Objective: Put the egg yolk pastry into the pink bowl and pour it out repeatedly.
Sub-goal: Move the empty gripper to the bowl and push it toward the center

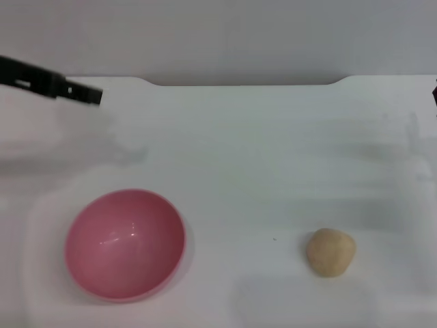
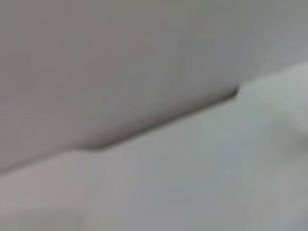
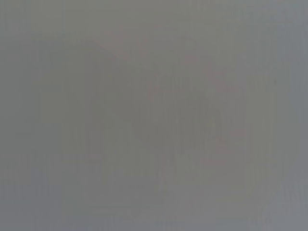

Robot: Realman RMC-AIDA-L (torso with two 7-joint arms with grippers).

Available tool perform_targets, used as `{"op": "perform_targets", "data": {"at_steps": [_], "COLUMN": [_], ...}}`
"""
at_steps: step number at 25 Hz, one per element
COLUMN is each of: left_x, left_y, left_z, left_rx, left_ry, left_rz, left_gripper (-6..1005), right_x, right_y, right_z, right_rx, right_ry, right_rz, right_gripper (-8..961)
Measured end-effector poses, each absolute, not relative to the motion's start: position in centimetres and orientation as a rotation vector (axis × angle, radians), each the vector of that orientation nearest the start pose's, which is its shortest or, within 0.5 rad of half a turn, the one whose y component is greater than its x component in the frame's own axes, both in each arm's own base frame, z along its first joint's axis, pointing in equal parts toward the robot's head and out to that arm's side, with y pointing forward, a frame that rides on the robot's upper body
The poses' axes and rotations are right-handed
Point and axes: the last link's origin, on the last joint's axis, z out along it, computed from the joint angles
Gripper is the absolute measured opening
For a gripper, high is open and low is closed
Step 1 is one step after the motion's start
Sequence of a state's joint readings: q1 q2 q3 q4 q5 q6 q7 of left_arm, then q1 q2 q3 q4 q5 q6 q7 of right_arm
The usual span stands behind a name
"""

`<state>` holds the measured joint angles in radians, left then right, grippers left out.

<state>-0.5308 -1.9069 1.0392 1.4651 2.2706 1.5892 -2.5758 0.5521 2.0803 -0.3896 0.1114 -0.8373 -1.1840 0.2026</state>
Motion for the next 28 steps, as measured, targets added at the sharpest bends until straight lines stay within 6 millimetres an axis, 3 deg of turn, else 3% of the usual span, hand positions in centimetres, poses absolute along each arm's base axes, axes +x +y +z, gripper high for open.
{"op": "perform_targets", "data": {"at_steps": [5,9,20,28], "left_x": [-17.5,-17.6,-19.4,-21.0], "left_y": [33.2,31.6,32.0,32.3], "left_z": [12.4,11.1,7.2,6.0], "left_rx": [-2.389,-2.355,-2.336,-2.321], "left_ry": [-1.083,-1.164,-1.343,-1.408], "left_rz": [0.183,0.35,0.475,0.521], "left_gripper": [802,801,799,798], "right_x": [34.0,33.9,34.0,34.0], "right_y": [34.6,34.8,35.2,35.2], "right_z": [0.2,0.4,0.6,0.5], "right_rx": [-1.44,-1.438,-1.441,-1.443], "right_ry": [0.66,0.648,0.65,0.652], "right_rz": [0.698,0.699,0.682,0.68], "right_gripper": [506,506,506,507]}}
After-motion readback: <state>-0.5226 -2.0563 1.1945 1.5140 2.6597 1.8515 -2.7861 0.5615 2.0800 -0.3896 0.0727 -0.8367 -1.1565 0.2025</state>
